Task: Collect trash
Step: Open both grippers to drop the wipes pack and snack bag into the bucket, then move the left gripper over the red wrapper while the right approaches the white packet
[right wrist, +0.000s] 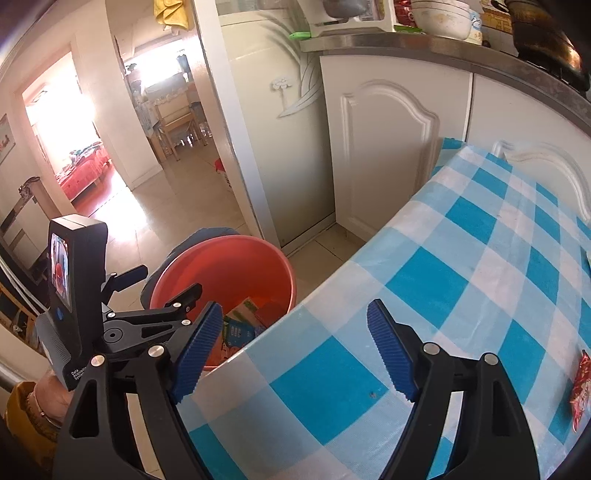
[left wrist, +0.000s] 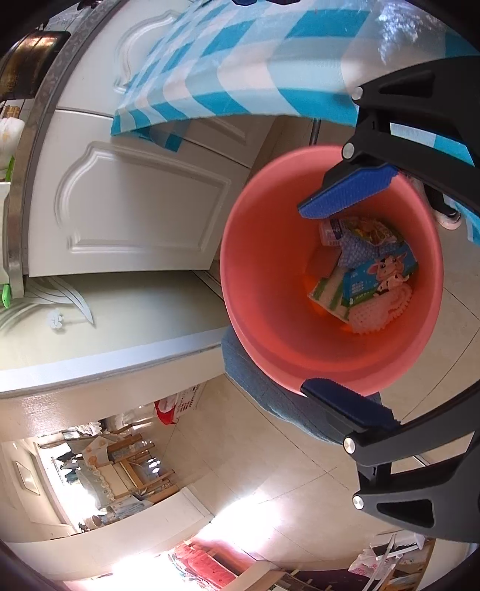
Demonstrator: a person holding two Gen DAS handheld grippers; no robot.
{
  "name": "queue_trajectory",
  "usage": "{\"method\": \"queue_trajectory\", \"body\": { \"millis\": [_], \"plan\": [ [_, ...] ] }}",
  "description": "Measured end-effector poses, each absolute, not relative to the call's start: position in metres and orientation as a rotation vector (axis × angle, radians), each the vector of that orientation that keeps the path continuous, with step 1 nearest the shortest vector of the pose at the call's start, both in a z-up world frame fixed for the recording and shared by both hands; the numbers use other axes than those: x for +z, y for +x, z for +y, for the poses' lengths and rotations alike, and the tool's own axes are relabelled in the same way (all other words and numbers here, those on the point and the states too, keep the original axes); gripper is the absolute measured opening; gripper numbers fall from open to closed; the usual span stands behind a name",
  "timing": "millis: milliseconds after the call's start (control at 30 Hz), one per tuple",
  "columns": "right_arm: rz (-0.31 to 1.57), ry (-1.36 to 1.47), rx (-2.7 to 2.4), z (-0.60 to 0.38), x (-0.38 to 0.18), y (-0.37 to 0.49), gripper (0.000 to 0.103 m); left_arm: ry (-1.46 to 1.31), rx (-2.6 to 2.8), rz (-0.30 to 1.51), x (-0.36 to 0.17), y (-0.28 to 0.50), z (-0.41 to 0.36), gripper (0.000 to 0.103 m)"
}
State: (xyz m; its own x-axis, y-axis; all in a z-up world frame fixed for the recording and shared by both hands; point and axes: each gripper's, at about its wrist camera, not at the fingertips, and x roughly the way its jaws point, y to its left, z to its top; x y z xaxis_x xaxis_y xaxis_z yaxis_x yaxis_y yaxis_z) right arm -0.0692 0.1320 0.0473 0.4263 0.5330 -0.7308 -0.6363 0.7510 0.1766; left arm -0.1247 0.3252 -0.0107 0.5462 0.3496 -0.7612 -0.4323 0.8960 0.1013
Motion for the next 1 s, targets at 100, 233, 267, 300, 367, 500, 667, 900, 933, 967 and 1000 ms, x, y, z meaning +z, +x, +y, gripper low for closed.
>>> {"method": "queue_trajectory", "body": {
  "millis": [100, 233, 267, 300, 367, 500, 667, 900, 933, 967, 1000],
  "plan": [
    [0.853, -0.1, 0.702, 0.116, 0.053, -0.068, 0.081, -0.103, 0.437, 0.863, -0.002, -0.125, 0.316, 0.09],
    [0.83, -0.06, 0.642, 0.091, 0.06, -0.067, 0.084, -0.094, 0.397, 0.854, 0.007, -0.121, 0.3, 0.09],
    [0.824, -0.048, 0.626, 0.084, 0.061, -0.068, 0.085, -0.09, 0.386, 0.852, 0.009, -0.12, 0.296, 0.09],
    [0.82, -0.035, 0.611, 0.076, 0.063, -0.069, 0.086, -0.087, 0.376, 0.851, 0.011, -0.119, 0.291, 0.09],
    [0.818, -0.003, 0.591, 0.06, 0.064, -0.068, 0.086, -0.082, 0.354, 0.85, 0.014, -0.117, 0.283, 0.09],
    [0.808, 0.036, 0.546, 0.033, 0.067, -0.068, 0.086, -0.071, 0.307, 0.842, 0.021, -0.114, 0.264, 0.09],
    [0.792, 0.076, 0.495, 0.0, 0.069, -0.072, 0.086, -0.04, 0.258, 0.83, 0.029, -0.111, 0.238, 0.09],
    [0.778, 0.145, 0.43, -0.048, 0.069, -0.076, 0.086, -0.005, 0.195, 0.825, 0.037, -0.109, 0.202, 0.09],
    [0.776, 0.155, 0.42, -0.056, 0.068, -0.077, 0.086, 0.003, 0.187, 0.824, 0.038, -0.109, 0.197, 0.09],
    [0.776, 0.162, 0.411, -0.063, 0.068, -0.078, 0.086, 0.011, 0.179, 0.823, 0.039, -0.109, 0.191, 0.09],
    [0.775, 0.172, 0.401, -0.07, 0.068, -0.079, 0.086, 0.018, 0.171, 0.822, 0.04, -0.108, 0.186, 0.09]
  ]
}}
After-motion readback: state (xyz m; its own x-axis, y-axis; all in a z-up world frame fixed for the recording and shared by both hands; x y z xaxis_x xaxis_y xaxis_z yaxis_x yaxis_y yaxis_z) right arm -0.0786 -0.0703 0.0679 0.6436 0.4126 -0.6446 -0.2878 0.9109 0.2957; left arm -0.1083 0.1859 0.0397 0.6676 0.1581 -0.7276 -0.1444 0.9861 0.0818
